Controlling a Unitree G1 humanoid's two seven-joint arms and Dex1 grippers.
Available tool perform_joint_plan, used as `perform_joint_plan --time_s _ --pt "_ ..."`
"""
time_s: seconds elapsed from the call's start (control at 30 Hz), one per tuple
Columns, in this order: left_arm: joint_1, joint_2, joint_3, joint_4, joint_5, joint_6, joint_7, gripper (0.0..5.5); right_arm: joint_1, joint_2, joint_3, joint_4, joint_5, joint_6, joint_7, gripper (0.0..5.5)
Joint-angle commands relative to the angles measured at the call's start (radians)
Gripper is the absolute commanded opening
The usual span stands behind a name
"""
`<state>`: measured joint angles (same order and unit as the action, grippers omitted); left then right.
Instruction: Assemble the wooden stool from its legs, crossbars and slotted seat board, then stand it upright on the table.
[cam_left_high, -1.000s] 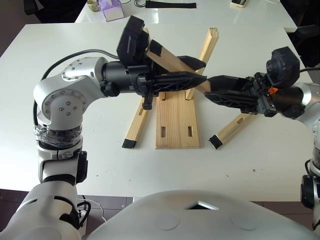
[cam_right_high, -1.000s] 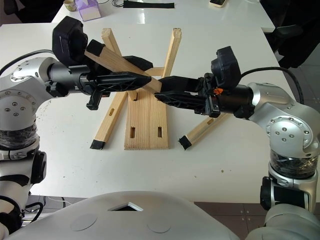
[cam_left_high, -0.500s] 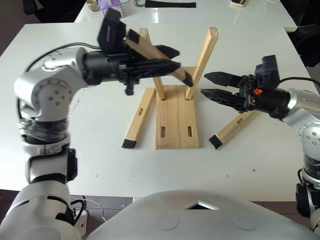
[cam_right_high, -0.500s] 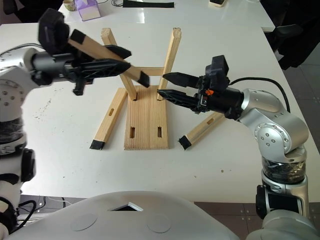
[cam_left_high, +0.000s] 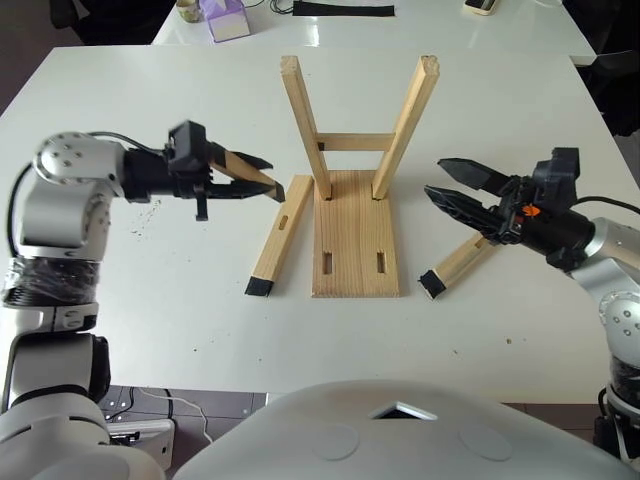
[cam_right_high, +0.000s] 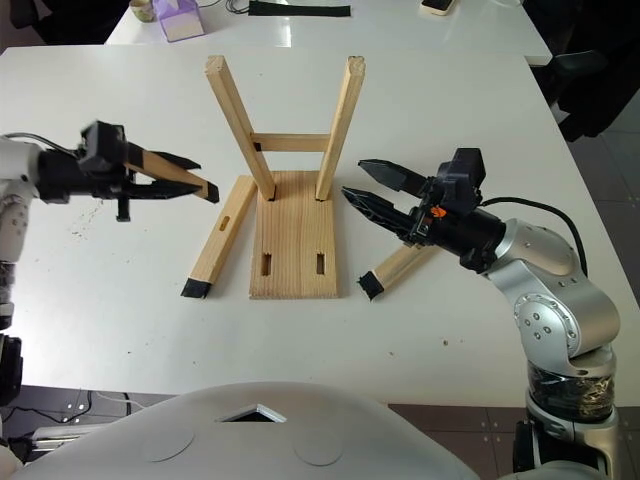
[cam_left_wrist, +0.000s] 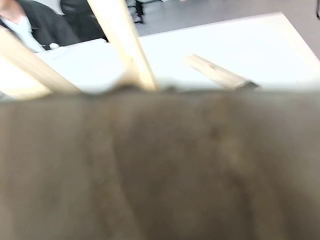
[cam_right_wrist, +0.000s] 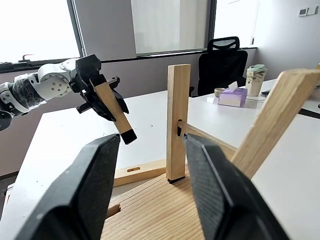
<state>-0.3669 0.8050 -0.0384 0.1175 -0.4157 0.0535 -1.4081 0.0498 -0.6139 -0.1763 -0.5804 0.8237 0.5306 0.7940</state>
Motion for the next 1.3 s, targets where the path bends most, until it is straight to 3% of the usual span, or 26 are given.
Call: perform_joint_plan --time_s 0.03,0.2,0.67,0.93,1.3 --pt "0.075 -0.042 -0.013 0.018 0.059 -0.114 0.025 1.31 -0.014 -0.042 0.021 -0.005 -0.014 0.024 0.015 2.33" --pt "0.103 -0.064 0.004 0.001 0.086 -0.192 0.061 1.31 -0.001 -0.101 0.03 -0.013 -0.039 0.025 0.057 2.33" --pt "0.048 -0.007 -0.035 0.104 0.171 -0.205 0.007 1.31 0.039 -0.095 0.077 -0.005 -0.136 -0.033 0.068 2.33" --pt "0.134 -0.033 -0.035 0.119 0.212 -0.31 0.07 1.31 -0.003 -0.13 0.075 0.037 -0.143 -0.033 0.121 2.33" --pt "0.071 -0.081 -0.057 0.223 0.236 -0.404 0.121 1.31 -0.032 -0.146 0.082 0.074 -0.146 -0.034 0.17 2.33"
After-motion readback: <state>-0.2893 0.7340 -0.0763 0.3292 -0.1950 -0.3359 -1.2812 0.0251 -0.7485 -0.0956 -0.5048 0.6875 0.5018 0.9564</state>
